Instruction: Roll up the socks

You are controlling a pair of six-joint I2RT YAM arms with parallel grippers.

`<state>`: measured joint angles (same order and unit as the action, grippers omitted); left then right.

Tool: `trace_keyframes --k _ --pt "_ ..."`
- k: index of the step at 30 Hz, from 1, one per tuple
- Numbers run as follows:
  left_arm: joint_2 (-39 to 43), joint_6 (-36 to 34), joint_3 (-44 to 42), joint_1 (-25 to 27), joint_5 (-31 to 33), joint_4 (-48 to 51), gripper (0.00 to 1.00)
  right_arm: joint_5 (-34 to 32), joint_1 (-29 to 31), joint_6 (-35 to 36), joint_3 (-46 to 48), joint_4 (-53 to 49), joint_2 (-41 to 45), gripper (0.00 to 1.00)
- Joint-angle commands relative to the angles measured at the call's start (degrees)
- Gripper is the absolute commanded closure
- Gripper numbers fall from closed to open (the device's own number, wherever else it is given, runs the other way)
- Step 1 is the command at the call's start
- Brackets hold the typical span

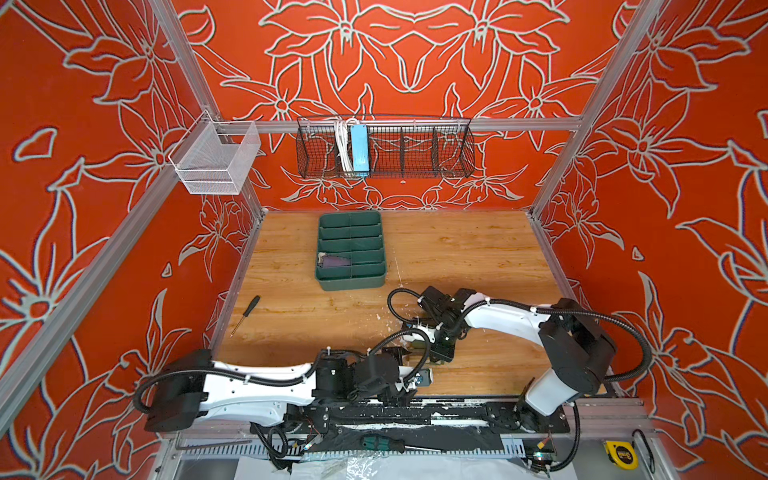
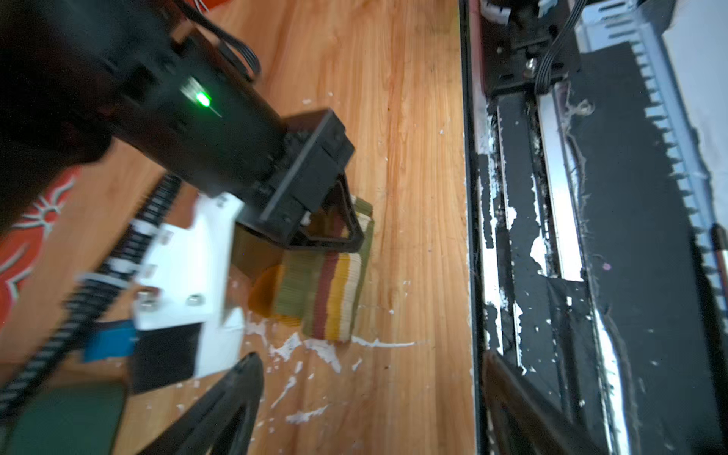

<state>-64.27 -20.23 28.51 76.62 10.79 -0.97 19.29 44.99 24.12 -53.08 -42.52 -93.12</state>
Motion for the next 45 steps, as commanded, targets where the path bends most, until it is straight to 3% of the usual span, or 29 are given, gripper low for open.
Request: trace_keyframes --k 1,7,13,24,36,38,42,45 --pt "-5.0 4.5 -0.7 0.3 0.7 -13.9 0.15 -4.8 -0.8 1.2 1.9 4.0 -0.9 1.00" --pt "-17.3 2.1 2.0 0.3 10.4 -21.5 0.24 -1.3 -1.1 1.7 0.7 2.4 -2.7 1.00" --pt "-27.8 2.2 5.2 0.2 14.8 -25.0 0.35 0.9 -1.2 2.8 -0.7 -0.5 -3.9 1.00" --pt "-31.0 5.3 3.9 -0.4 14.6 -20.1 0.49 6.4 -1.8 3.3 -2.6 -4.2 -2.3 1.00" --pt "-34.4 8.8 5.5 -0.5 14.1 -13.6 0.92 8.0 -2.2 2.1 -2.5 -4.8 0.7 1.00" --pt "-34.0 9.2 6.2 -0.5 13.7 -11.6 0.96 7.6 -2.3 1.2 -2.4 -4.3 1.7 0.93" --pt "-32.8 11.0 8.9 -0.5 14.1 -4.1 0.98 -0.2 -2.5 -3.9 -0.8 -0.3 9.3 0.65" --pt "-31.4 13.8 11.0 -0.7 14.0 1.9 0.99 -5.0 -2.7 -6.9 1.5 1.5 17.7 0.55"
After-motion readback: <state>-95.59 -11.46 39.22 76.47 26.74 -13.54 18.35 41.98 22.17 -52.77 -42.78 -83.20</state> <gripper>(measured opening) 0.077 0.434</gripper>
